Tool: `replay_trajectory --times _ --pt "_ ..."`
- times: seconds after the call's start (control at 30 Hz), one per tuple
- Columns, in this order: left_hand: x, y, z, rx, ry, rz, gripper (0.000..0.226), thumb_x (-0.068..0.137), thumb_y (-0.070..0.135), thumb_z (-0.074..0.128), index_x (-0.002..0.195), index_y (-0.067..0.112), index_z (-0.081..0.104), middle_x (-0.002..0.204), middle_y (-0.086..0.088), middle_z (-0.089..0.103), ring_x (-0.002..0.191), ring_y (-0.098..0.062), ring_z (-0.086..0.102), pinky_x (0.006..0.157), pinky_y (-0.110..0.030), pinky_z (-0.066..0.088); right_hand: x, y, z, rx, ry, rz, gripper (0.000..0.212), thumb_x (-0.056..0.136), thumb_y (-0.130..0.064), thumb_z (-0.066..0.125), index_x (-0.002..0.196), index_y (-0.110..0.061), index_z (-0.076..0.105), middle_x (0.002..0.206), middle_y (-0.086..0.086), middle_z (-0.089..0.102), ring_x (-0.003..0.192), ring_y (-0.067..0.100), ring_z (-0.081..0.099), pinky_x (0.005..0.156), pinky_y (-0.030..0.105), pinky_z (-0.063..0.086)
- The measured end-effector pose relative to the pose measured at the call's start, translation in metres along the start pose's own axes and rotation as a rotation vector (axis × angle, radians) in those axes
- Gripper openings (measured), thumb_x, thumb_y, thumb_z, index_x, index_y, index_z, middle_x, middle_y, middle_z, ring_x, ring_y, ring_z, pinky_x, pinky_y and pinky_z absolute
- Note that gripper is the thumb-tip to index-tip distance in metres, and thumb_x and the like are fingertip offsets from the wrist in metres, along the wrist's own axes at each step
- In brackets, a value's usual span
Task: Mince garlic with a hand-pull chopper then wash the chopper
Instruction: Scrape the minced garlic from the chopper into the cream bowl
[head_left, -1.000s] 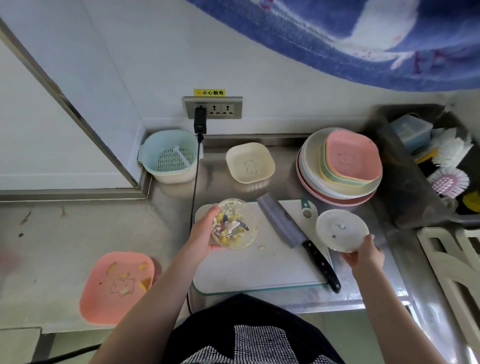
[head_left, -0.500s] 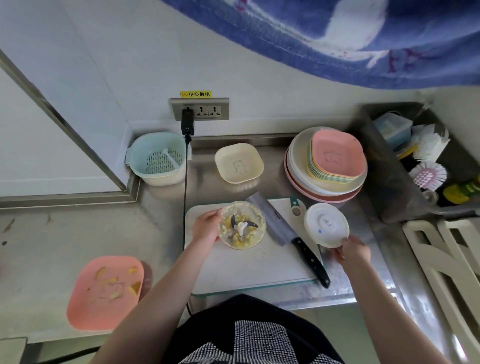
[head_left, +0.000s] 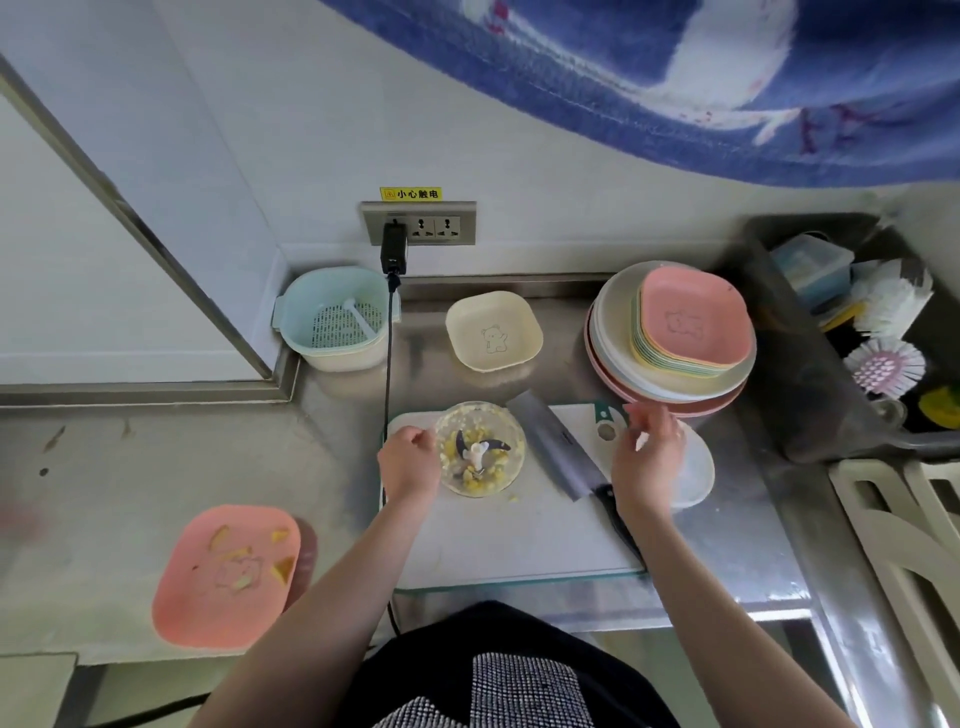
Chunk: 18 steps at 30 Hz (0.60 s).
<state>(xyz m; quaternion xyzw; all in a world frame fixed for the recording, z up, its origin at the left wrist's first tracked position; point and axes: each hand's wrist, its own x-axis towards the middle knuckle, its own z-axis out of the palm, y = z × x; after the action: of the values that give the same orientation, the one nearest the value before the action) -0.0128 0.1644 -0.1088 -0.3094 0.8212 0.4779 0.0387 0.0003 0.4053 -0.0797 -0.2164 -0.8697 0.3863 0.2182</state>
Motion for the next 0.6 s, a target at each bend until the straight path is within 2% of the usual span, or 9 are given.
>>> replay_trajectory --times 0.1,0.2,0.27,0.4,0.5,0.6 --pt "0.009 -0.002 -0.013 -0.046 0.086 -0.067 0.023 0.093 0.015 0.052 0.096 -0.001 0.069 0.090 -0.021 0.070 0.083 -0.037 0.067 0.074 -0.046 0.056 0.002 -0.021 0.028 0.019 -0.326 -0.072 0.027 0.084 0.005 0.048 0.103 -0.009 0.061 0.101 0.006 0.061 0.096 0.026 0.054 0.081 0.034 0.042" --pt "0.015 -0.001 -0.028 -0.001 0.137 -0.097 0.026 0.096 0.016 0.050 0.105 -0.001 0.068 0.096 -0.021 0.069 0.089 -0.038 0.065 0.076 -0.035 0.052 0.006 -0.033 0.054 -0.139 -0.619 -0.133 0.040 0.087 -0.003 0.044 0.122 -0.021 0.052 0.117 0.007 0.054 0.097 0.025 0.055 0.079 0.033 0.045" --pt "0.022 -0.005 -0.034 0.013 0.156 -0.105 0.027 0.095 0.019 0.050 0.105 0.001 0.068 0.098 -0.020 0.070 0.089 -0.038 0.065 0.079 -0.039 0.054 0.012 -0.038 0.069 -0.232 -0.781 -0.152 0.050 0.090 -0.005 0.041 0.134 -0.028 0.042 0.128 0.009 0.047 0.099 0.025 0.056 0.081 0.034 0.047" --pt "0.027 -0.010 -0.041 0.005 0.186 -0.132 0.025 0.093 0.019 0.052 0.099 0.002 0.069 0.095 -0.019 0.070 0.086 -0.037 0.066 0.075 -0.048 0.057 0.030 -0.042 0.096 -0.349 -0.889 -0.219 0.056 0.095 -0.012 0.042 0.147 -0.027 0.026 0.146 0.006 0.042 0.123 0.027 0.051 0.100 0.042 0.045" --pt "0.029 -0.013 -0.044 -0.025 0.219 -0.158 0.024 0.093 0.018 0.052 0.098 0.002 0.069 0.094 -0.019 0.069 0.087 -0.037 0.065 0.073 -0.049 0.057 0.042 -0.050 0.110 -0.428 -0.956 -0.285 0.065 0.093 -0.007 0.039 0.151 -0.027 0.016 0.158 -0.003 0.021 0.133 0.027 0.041 0.107 0.042 0.038" --pt "0.037 -0.018 -0.049 -0.091 0.197 -0.238 0.020 0.092 0.014 0.050 0.096 0.001 0.065 0.095 -0.020 0.067 0.088 -0.038 0.066 0.072 -0.052 0.057 0.051 -0.057 0.126 -0.516 -1.046 -0.282 0.072 0.091 -0.008 0.039 0.152 -0.028 0.006 0.160 -0.008 0.005 0.137 0.028 0.033 0.109 0.046 0.034"
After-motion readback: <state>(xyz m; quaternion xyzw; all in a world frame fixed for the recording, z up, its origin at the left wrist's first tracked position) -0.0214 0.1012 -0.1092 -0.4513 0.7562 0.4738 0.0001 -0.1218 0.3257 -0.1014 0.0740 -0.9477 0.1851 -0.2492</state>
